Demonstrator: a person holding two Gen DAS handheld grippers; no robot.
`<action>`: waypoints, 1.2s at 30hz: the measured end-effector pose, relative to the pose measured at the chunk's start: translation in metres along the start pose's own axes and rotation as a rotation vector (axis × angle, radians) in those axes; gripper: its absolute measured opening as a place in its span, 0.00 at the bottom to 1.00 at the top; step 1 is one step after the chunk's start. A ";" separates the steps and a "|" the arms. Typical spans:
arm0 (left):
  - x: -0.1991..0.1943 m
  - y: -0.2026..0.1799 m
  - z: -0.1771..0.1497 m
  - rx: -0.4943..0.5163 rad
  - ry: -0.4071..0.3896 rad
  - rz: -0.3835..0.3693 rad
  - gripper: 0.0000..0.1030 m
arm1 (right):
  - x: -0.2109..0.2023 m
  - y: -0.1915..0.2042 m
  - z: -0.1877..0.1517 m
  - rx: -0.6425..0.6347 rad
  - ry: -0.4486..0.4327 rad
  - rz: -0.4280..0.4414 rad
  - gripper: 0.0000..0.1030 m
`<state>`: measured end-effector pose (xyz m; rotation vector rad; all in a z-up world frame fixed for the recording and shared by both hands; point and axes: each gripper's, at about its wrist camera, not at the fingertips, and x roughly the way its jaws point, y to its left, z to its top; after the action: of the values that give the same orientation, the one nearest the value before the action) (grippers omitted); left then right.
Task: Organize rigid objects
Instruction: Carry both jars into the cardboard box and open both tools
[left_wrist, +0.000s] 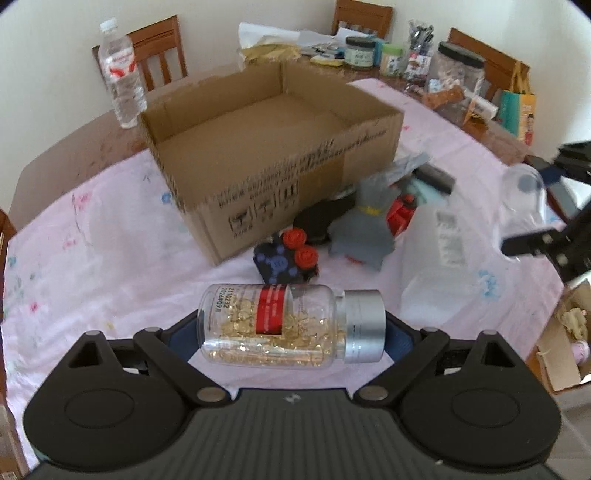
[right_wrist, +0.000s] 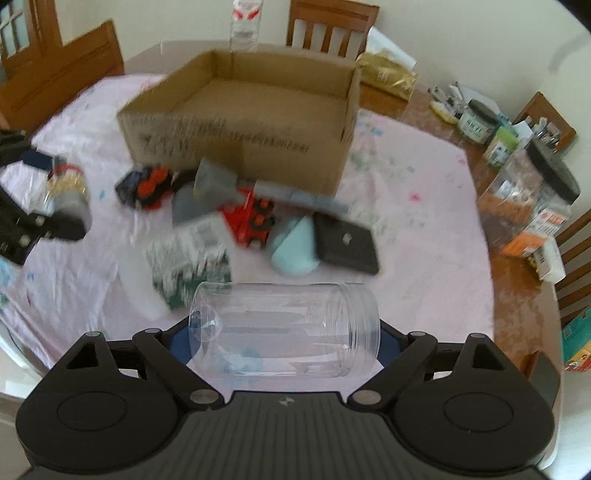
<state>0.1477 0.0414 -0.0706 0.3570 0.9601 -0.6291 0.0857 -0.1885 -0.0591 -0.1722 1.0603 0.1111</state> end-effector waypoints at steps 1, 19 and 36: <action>-0.004 0.001 0.003 0.008 -0.003 -0.007 0.92 | -0.003 -0.002 0.006 0.004 -0.007 0.004 0.91; -0.028 0.032 0.088 -0.050 -0.077 0.129 0.92 | 0.008 -0.027 0.136 -0.101 -0.198 0.124 0.91; 0.034 0.072 0.157 -0.124 -0.088 0.214 0.93 | 0.063 -0.034 0.164 -0.015 -0.174 0.204 1.00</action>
<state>0.3092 -0.0006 -0.0142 0.3140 0.8587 -0.3849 0.2632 -0.1895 -0.0331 -0.0657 0.9012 0.3132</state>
